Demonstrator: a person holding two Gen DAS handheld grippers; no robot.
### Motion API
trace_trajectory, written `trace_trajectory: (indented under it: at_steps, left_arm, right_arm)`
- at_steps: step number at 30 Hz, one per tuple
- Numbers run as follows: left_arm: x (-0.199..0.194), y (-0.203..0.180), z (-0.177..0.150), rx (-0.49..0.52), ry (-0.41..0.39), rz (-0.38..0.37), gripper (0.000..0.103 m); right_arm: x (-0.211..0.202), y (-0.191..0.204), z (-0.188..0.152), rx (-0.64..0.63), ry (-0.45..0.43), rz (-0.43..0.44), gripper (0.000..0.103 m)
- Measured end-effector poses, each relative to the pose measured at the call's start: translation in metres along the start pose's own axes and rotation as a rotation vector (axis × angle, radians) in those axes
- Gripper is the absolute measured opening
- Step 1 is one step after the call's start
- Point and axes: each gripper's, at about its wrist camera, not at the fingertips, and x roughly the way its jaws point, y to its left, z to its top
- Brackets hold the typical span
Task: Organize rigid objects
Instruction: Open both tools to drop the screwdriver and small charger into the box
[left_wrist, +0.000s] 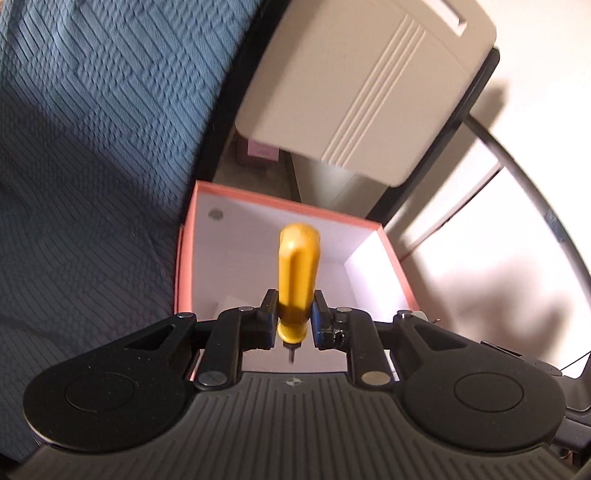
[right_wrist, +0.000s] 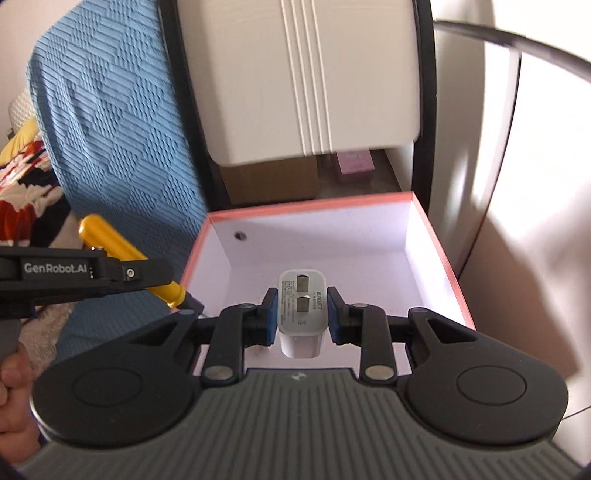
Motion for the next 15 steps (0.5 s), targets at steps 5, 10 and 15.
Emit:
trace_trajectory:
  at_steps: [5,10,15]
  left_arm:
    - [0.034,-0.010,-0.025,0.045,0.057,0.023,0.021]
    - [0.056,-0.013,-0.037,0.061,0.103,0.029,0.021]
    - [0.065,-0.012,-0.040,0.066,0.130,0.038,0.021]
  right_arm:
    - [0.027,-0.019,-0.023,0.027,0.079,-0.022,0.030]
    - [0.047,-0.028,-0.043,0.047,0.135,-0.032,0.030]
    - [0.055,-0.035,-0.052,0.092,0.166,-0.024,0.030]
